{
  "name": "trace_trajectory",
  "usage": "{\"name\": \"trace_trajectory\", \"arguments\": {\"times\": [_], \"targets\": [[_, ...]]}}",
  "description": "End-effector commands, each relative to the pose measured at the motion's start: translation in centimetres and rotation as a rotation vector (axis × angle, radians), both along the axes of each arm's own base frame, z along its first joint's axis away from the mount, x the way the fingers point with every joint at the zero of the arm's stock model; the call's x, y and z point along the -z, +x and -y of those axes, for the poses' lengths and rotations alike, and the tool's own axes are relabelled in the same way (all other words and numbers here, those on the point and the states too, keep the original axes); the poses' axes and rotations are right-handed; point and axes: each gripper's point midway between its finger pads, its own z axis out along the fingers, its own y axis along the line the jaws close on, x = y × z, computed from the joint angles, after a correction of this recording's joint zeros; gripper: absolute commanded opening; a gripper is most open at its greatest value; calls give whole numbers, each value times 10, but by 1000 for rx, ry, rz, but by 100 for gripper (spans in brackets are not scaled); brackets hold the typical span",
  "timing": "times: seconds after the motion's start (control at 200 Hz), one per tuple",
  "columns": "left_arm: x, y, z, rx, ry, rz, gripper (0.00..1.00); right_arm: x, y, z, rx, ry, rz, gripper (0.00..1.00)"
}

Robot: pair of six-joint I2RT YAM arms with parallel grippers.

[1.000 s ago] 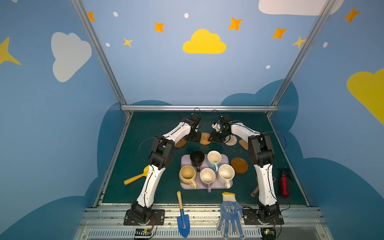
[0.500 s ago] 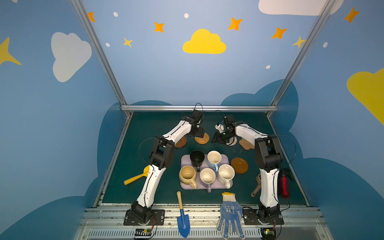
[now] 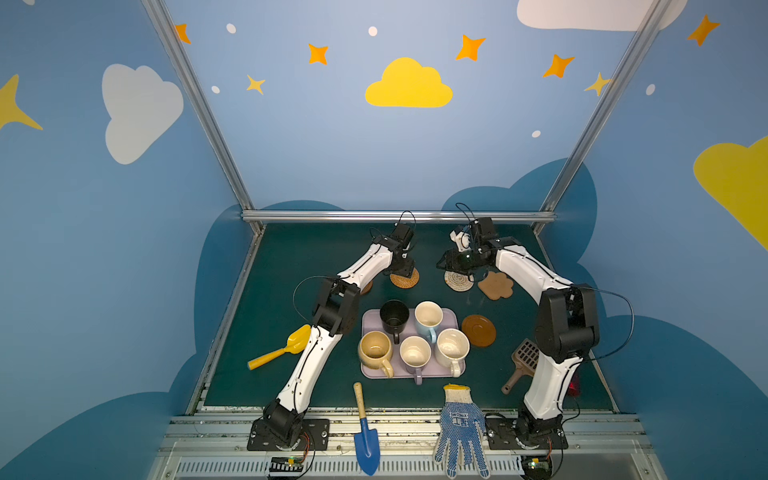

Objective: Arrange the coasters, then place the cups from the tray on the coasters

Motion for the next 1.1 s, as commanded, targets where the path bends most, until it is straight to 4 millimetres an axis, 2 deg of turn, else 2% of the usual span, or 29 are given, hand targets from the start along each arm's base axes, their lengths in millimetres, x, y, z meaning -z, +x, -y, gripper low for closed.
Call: {"name": "trace_trajectory", "arguments": {"times": [0.0,0.035,0.12,0.295,0.521,0.696,0.826,1.096], "targets": [[24,-21,-16,11,116,-86,66,-11,-6,9,13,-17,16,83],[27,-26,-19,18,140,-102,65,-13,-6,11,18,-19,23,88],[33,-36,-25,37,175,-126,64,-16,-7,16,23,-36,38,89],[35,-49,-39,19,212,-162,47,-19,-9,22,21,-49,46,89],[35,-62,-50,18,215,-188,47,-23,-12,26,26,-45,61,89],[30,-66,-62,-19,230,-186,46,-24,-14,26,23,-42,61,89],[28,-69,-64,-23,222,-185,47,-25,-13,27,25,-41,63,89],[25,-56,-75,-97,222,-148,48,-23,-12,27,25,-37,59,89]]}}
